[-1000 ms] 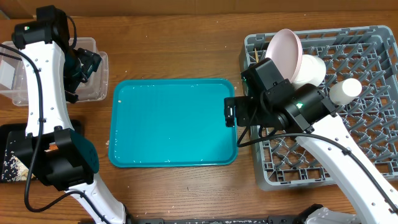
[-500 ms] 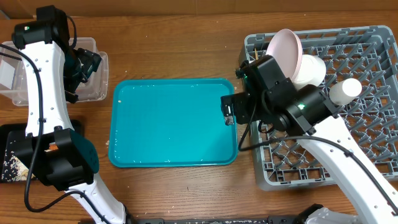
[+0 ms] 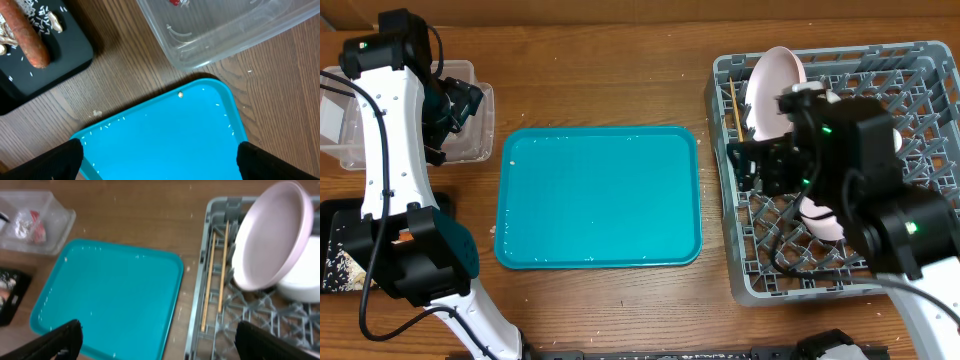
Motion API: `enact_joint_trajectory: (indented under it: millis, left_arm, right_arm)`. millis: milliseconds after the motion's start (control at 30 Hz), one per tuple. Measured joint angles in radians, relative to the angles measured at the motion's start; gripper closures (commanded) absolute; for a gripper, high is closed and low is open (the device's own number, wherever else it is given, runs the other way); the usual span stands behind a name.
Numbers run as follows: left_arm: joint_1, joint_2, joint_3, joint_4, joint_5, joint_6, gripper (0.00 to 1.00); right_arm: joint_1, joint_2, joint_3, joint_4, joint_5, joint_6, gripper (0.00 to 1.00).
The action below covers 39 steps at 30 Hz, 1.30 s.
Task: Sort waste into correct bins and load items into the dishwasher
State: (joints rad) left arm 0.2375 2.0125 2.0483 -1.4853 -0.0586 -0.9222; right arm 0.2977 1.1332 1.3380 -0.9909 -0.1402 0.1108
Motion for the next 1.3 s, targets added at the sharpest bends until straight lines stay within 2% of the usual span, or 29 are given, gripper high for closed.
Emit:
enact_joint_trajectory:
  millis: [267,567,700,900,1300]
  left_arm:
    - [0.0,0.0,0.0,0.0,0.0,0.0,0.0]
    - [0.0,0.0,0.0,0.0,0.003,0.0,0.0]
    - [0.0,0.0,0.0,0.0,0.003,0.0,0.0]
    - [0.0,0.0,0.0,0.0,0.003,0.0,0.0]
    - [0.0,0.0,0.0,0.001,0.003,0.0,0.0]
  right_arm:
    - [-0.091,-0.259,-0.373,0.346,-0.069,-0.029,0.0]
    - [-0.141,-0.66,-0.866,0.621,-0.089,-0.033,0.0]
    - [-0.162,-0.764,-0.997,0.728,-0.091,-0.033,0.0]
    - [-0.214,-0.904,-1.125,0.768,-0.089,-0.034,0.0]
    - [-0.257,-1.113,-1.222,0.819,-0.043,-0.033,0.0]
